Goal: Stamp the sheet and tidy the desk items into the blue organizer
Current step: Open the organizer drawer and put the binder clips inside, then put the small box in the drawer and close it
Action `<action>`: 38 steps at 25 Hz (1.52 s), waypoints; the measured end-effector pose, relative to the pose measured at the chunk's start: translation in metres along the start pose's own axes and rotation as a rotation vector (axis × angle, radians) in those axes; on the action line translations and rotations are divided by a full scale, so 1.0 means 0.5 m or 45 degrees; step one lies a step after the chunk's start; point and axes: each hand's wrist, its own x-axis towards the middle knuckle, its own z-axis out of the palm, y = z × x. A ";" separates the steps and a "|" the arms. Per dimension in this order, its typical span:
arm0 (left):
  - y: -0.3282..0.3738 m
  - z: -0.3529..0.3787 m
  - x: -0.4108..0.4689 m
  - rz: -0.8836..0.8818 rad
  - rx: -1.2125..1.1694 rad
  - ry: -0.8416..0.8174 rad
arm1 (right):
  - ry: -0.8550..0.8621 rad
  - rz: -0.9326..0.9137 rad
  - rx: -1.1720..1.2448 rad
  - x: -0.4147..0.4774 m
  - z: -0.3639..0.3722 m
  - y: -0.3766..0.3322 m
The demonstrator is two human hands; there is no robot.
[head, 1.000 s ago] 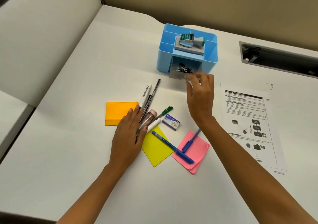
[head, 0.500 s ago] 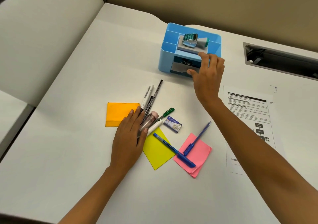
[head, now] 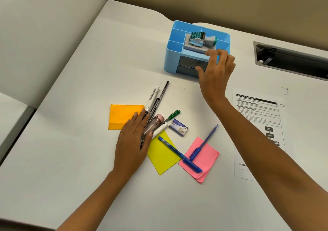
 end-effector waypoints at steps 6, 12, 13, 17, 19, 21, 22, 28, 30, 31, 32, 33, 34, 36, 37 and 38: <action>0.031 -0.020 0.031 -0.095 -0.329 0.182 | -0.049 -0.159 0.257 -0.074 -0.017 -0.006; 0.092 -0.037 0.221 0.225 -0.129 0.204 | -0.146 -0.114 0.135 -0.089 0.009 -0.006; 0.101 -0.035 0.261 0.265 -0.088 0.185 | -0.136 -0.116 0.128 -0.086 0.013 -0.007; 0.122 -0.006 0.365 0.277 0.082 0.143 | -0.137 -0.128 0.099 -0.087 0.025 -0.014; 0.122 0.013 0.379 0.302 0.156 0.144 | -0.142 -0.101 0.084 -0.088 0.029 -0.017; 0.121 0.024 0.381 0.317 0.190 0.156 | -0.135 -0.063 0.077 -0.083 0.030 -0.019; 0.121 0.026 0.381 0.311 0.185 0.166 | -0.132 -0.057 0.085 -0.079 0.030 -0.021; 0.128 0.027 0.380 0.302 0.163 0.207 | -0.164 -0.019 0.050 -0.065 0.035 -0.039; 0.128 0.028 0.379 0.320 0.191 0.211 | -0.189 -0.004 0.042 -0.063 0.036 -0.045; 0.128 0.027 0.379 0.321 0.197 0.210 | -0.197 0.000 0.037 -0.064 0.035 -0.048; 0.129 0.027 0.379 0.320 0.197 0.208 | -0.200 0.001 0.035 -0.066 0.033 -0.050; 0.129 0.027 0.379 0.317 0.192 0.207 | -0.198 0.002 0.036 -0.070 0.029 -0.052; 0.128 0.027 0.379 0.315 0.184 0.207 | -0.197 0.002 0.043 -0.077 0.024 -0.054; 0.125 0.028 0.380 0.316 0.178 0.206 | -0.201 0.005 0.065 -0.093 0.008 -0.059; 0.124 0.028 0.380 0.318 0.180 0.205 | -0.209 0.012 0.079 -0.103 -0.001 -0.063; 0.124 0.029 0.380 0.314 0.178 0.204 | -0.221 0.022 0.094 -0.113 -0.012 -0.067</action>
